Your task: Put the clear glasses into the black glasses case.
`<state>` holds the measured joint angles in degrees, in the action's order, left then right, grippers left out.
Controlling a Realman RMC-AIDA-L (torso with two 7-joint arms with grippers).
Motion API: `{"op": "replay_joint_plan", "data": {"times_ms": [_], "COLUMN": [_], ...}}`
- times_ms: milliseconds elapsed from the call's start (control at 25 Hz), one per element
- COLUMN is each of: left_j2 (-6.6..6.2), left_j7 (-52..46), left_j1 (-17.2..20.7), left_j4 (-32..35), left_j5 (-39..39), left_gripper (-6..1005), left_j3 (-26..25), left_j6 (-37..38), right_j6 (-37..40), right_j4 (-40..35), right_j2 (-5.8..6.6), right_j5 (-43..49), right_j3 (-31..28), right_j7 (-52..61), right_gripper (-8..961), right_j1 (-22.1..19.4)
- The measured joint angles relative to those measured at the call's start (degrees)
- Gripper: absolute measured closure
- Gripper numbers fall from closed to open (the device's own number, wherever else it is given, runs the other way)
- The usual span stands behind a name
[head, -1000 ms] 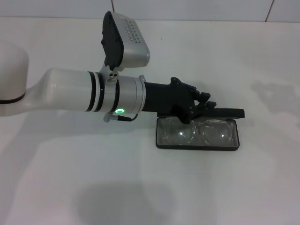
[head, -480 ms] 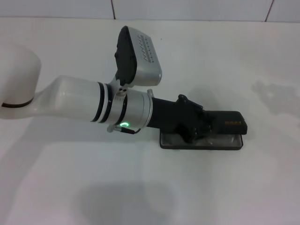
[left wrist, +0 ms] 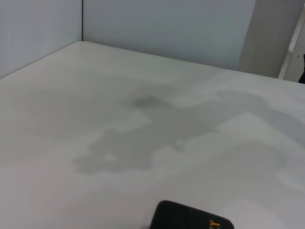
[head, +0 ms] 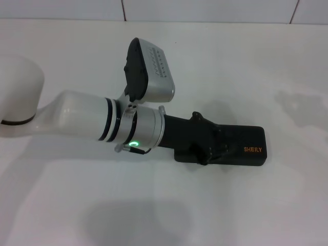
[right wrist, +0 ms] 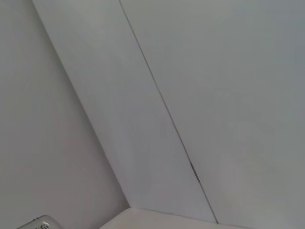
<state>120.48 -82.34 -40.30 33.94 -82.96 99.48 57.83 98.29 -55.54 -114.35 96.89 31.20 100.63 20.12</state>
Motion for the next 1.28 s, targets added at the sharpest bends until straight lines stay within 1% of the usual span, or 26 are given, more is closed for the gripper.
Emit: {"op": "replay_joint_plan", "data": {"times_ms": [120, 160, 240, 360, 400, 440, 480, 520, 600, 680, 720, 760, 800, 840, 880, 920, 1000, 1080, 1120, 1200, 1280], "left_j2": [-0.08, -0.2, -0.43, -0.96, -1.19, -1.32, -1.34, -1.32, -1.12, -1.15, -1.32, -1.58, -2.21, -2.89, -4.0, -4.73, -6.65, -7.99, -8.32, -8.58, -8.43], "left_j7": [0.2, -0.06, -1.23, -4.87, -6.08, -6.88, -7.05, -6.95, -6.03, -5.84, -6.04, -6.27, -6.58, -6.59, -6.36, -6.0, -4.88, -3.48, -2.95, -2.26, -1.78], "left_j1": [1.79, 2.81, 4.97, 10.41, 12.81, 15.3, 17.66, 19.13, 21.66, 22.12, 22.11, 21.98, 21.8, 21.74, 21.61, 21.55, 21.42, 21.34, 21.37, 21.65, 21.88], "left_j4": [3.64, 6.09, 11.49, 22.12, 26.26, 30.16, 33.56, 35.6, 38.27, 37.09, 34.94, 33.07, 29.79, 27.5, 24.68, 23.02, 18.15, 13.97, 12.65, 10.1, 8.47], "left_j5": [0.09, 0.08, -0.08, -0.46, -0.46, -0.51, -0.3, -0.05, 2.71, 6.5, 8.98, 10.0, 11.4, 11.51, 11.19, 10.76, 9.2, 7.87, 7.18, 5.27, 3.58], "left_gripper": [753, 753, 752, 752, 752, 752, 745, 739, 726, 703, 688, 672, 656, 641, 625, 609, 578, 547, 531, 330, 270], "left_j3": [0.77, 1.1, 1.33, -0.79, -2.71, -5.48, -8.94, -11.57, -19.71, -26.2, -30.02, -32.11, -35.34, -37.22, -39.09, -40.05, -41.46, -41.59, -41.56, -41.52, -41.5], "left_j6": [0.55, 1.01, 1.97, 4.22, 5.61, 7.81, 11.68, 14.42, 25.41, 34.45, 39.7, 42.05, 46.33, 48.62, 50.49, 51.41, 52.34, 53.64, 54.12, 54.96, 55.78], "right_j6": [0.19, 0.3, 0.56, 1.24, 1.96, 4.78, 4.78, 6.58, 9.74, 9.86, 9.54, 9.24, 8.73, 8.58, 8.55, 8.57, 8.64, 8.46, 8.22, 7.97, 8.02], "right_j4": [0.0, 0.0, 0.09, 0.67, 0.9, 1.17, 1.17, 1.27, 1.61, 3.01, 4.98, 6.49, 10.07, 12.31, 14.46, 16.3, 18.45, 19.29, 19.69, 20.03, 20.6], "right_j2": [0.08, 0.17, 0.5, 0.79, 0.79, 0.77, 0.77, 0.62, -0.45, -1.42, -1.57, -1.54, -1.41, -1.4, -1.4, -1.46, -1.62, -1.65, -1.64, -1.64, -1.73], "right_j5": [-0.18, -0.22, -0.58, -0.84, -0.84, -0.76, -0.76, -0.67, -0.69, -1.35, -2.25, -2.96, -4.41, -5.04, -5.53, -5.78, -6.18, -6.69, -6.95, -7.2, -8.93], "right_j3": [0.0, -0.01, -0.04, -0.13, -0.06, 0.48, 0.48, 0.89, 1.69, 3.06, 4.94, 6.19, 8.97, 10.26, 11.39, 12.49, 14.8, 16.95, 18.15, 20.32, 23.14], "right_j7": [-0.01, -0.01, -0.04, -0.93, -1.71, -4.01, -4.01, -5.5, -8.95, -11.21, -12.64, -13.49, -15.5, -17.18, -18.84, -20.82, -23.53, -24.11, -24.11, -24.07, -24.19], "right_gripper": [754, 752, 747, 739, 737, 734, 732, 729, 724, 719, 717, 714, 712, 709, 707, 704, 699, 460, 420, 341, 262], "right_j1": [-0.33, -0.59, -1.34, -1.72, -1.66, -1.48, -1.48, -1.44, -1.33, -0.99, -0.52, -0.09, 1.06, 2.05, 3.13, 4.26, 5.84, 6.88, 7.57, 8.58, 9.22]}}
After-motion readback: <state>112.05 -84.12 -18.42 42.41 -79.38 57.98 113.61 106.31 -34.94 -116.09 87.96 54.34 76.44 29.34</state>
